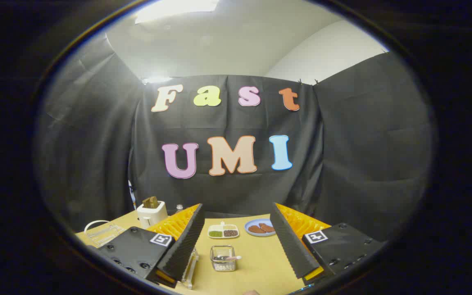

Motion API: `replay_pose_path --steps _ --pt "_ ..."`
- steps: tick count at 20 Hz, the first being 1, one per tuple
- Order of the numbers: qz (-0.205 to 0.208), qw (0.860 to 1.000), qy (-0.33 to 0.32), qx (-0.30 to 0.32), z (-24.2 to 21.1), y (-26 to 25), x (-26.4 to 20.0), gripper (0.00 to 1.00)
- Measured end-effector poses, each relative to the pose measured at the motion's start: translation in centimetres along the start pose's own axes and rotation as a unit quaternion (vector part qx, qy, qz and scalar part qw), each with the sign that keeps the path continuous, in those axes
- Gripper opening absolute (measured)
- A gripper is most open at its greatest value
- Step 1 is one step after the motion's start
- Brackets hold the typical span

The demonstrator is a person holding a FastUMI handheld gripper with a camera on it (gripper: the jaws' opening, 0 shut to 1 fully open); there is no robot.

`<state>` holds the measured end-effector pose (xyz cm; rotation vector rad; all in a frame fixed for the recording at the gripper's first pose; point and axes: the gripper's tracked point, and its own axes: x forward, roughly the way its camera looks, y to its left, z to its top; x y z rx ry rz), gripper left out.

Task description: Take the plate from the dish rack, then take the spoon from the basket and place it into the plate.

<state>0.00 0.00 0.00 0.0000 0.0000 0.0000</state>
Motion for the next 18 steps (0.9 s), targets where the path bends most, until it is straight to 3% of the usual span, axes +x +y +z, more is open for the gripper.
replay_pose_path --steps 18 --pt "0.005 1.0 0.01 -0.005 -0.27 1.03 0.6 1.0"
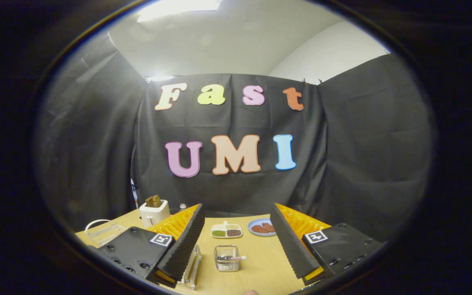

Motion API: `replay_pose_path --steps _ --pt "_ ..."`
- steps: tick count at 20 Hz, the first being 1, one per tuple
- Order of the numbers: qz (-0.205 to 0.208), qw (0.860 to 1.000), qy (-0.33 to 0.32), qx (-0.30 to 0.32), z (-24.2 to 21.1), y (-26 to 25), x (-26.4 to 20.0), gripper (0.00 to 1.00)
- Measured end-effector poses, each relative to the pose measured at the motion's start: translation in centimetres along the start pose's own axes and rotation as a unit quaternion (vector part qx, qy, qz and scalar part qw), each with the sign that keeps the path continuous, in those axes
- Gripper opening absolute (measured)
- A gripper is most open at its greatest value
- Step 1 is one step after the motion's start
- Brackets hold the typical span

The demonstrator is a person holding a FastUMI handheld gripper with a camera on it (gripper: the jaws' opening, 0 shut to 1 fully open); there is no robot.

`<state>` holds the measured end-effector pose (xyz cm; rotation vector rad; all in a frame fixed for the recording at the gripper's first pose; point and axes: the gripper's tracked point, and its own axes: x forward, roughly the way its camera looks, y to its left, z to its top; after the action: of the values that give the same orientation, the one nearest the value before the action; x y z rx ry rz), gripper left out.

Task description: Take the plate from the dish rack, then take the spoon from the basket and place it into the plate.

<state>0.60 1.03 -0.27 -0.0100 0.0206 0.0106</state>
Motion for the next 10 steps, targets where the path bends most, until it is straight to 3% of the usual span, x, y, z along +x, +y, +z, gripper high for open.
replay_pose_path --steps 10 --pt "-0.039 0.999 0.016 -0.028 -0.3 2.2 1.3 1.0"
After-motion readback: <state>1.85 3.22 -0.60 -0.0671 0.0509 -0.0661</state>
